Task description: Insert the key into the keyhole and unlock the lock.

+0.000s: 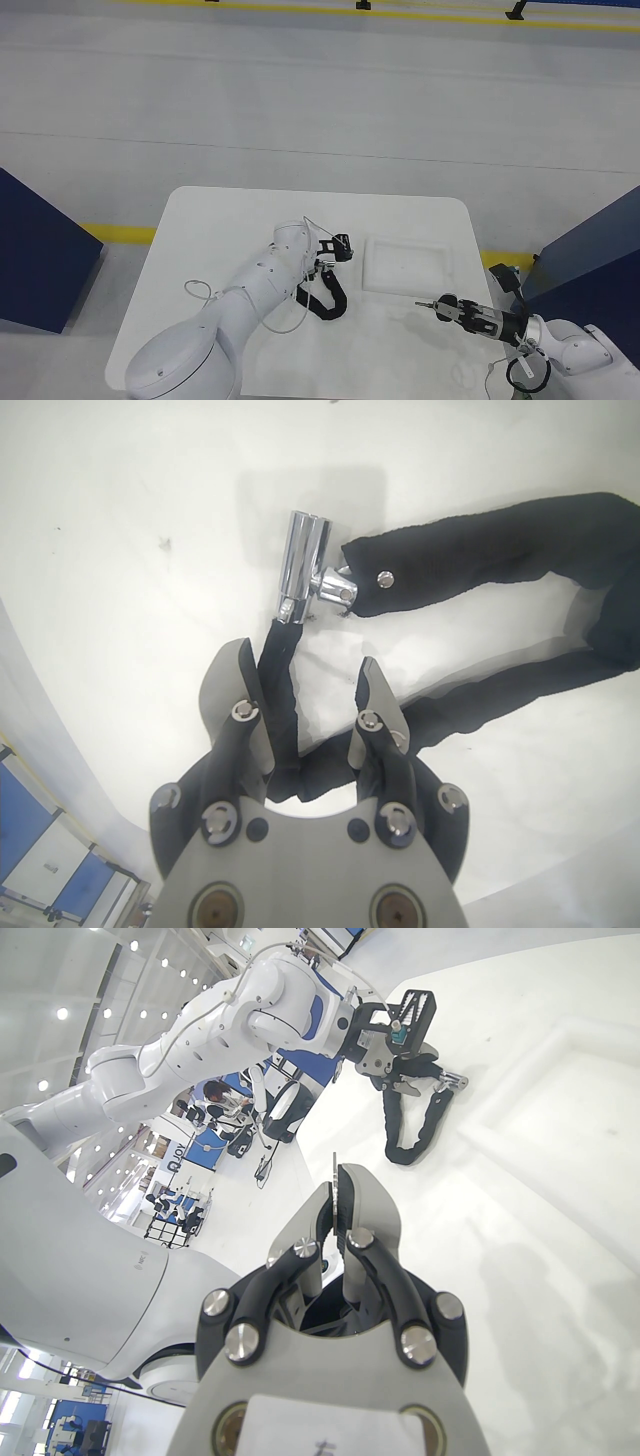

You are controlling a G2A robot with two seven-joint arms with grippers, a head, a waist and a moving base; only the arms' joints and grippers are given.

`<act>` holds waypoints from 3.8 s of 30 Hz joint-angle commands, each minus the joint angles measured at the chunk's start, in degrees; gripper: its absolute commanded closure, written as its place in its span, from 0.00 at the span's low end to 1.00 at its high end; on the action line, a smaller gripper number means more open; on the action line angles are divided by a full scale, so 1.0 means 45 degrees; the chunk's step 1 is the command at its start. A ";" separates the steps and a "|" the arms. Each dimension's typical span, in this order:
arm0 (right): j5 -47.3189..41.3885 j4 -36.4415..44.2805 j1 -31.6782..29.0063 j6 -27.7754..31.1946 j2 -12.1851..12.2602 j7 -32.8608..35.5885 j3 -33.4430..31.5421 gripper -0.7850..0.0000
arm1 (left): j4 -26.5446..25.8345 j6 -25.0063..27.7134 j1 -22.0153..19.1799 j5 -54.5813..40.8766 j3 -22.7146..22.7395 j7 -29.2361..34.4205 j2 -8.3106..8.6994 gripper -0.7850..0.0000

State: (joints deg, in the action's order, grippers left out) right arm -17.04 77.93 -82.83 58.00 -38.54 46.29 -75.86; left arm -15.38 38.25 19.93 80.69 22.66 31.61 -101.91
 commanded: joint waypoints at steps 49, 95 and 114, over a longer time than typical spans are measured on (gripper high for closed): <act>0.0000 0.0000 0.0000 0.0000 0.0000 0.0000 0.0000 1.00 | 0.1505 -0.0584 -0.0211 0.0073 0.0174 -0.0226 -0.0661 0.60; 0.0000 0.0000 0.0000 0.0000 0.0000 0.0000 0.0000 1.00 | 0.1461 -0.1399 -0.0134 -0.0084 0.0317 -0.0608 -0.0651 0.00; 0.0000 0.0000 0.0000 0.0000 0.0000 0.0000 0.0000 1.00 | 0.1213 -0.1157 -0.0255 -0.0915 0.0872 0.0069 -0.0329 0.00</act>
State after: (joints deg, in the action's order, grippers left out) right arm -17.04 77.93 -82.83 58.00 -38.54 46.29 -75.86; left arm -9.91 32.93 18.70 76.68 26.51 31.54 -103.45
